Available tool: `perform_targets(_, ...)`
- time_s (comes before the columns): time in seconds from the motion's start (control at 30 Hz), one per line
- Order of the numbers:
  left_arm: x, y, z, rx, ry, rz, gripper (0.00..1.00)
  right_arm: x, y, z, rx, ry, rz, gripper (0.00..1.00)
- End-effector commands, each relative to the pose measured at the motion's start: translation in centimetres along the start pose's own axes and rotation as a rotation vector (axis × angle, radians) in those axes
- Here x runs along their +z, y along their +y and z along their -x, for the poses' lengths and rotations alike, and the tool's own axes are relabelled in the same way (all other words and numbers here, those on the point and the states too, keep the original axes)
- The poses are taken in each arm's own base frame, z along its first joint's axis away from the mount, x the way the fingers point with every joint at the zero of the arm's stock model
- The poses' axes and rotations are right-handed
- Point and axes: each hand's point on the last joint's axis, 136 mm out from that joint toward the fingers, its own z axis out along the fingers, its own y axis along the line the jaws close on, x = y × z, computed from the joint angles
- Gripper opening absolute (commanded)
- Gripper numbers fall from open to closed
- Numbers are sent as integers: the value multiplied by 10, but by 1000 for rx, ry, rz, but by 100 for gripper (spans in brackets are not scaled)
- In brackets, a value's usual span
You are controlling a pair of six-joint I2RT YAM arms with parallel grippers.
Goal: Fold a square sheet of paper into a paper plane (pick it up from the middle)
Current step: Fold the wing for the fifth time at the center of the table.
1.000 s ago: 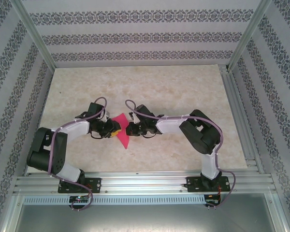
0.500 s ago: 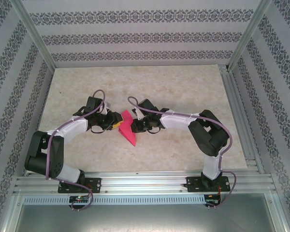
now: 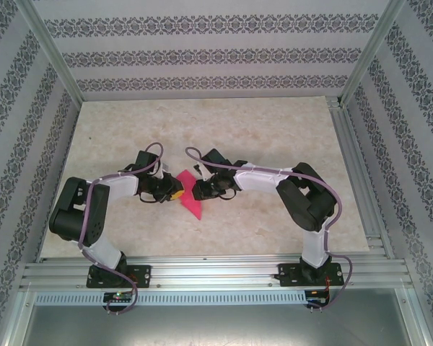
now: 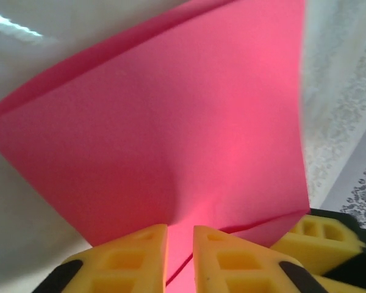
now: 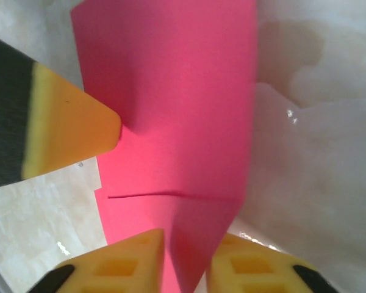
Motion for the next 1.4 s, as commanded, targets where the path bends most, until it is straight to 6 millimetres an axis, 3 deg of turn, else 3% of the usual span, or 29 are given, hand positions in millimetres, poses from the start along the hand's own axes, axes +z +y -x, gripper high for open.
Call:
perform_targets(0.0,4,15,9,2,-41,32,17,0,8,4,-16,-18,-25,30)
perform_targets(0.1,5,18,9,0,-46,37,17,-3,14,1,7,-35,-7,36)
perform_targets(0.47,8,18,7,5,-28,26,16,-5,23,-16,-9,-42,-39,35)
perform_targets(0.9,6,15,7,11,-26,24,16,-2,18,-26,-79,-1,-157,18)
perform_targets(1.2,5,11,7,11,-21,9,16,1,23,-24,-110,-7,-187,16)
perform_targets(1.37,0,3,12,1,-35,-12,16,1,17,-26,-164,-8,-275,7)
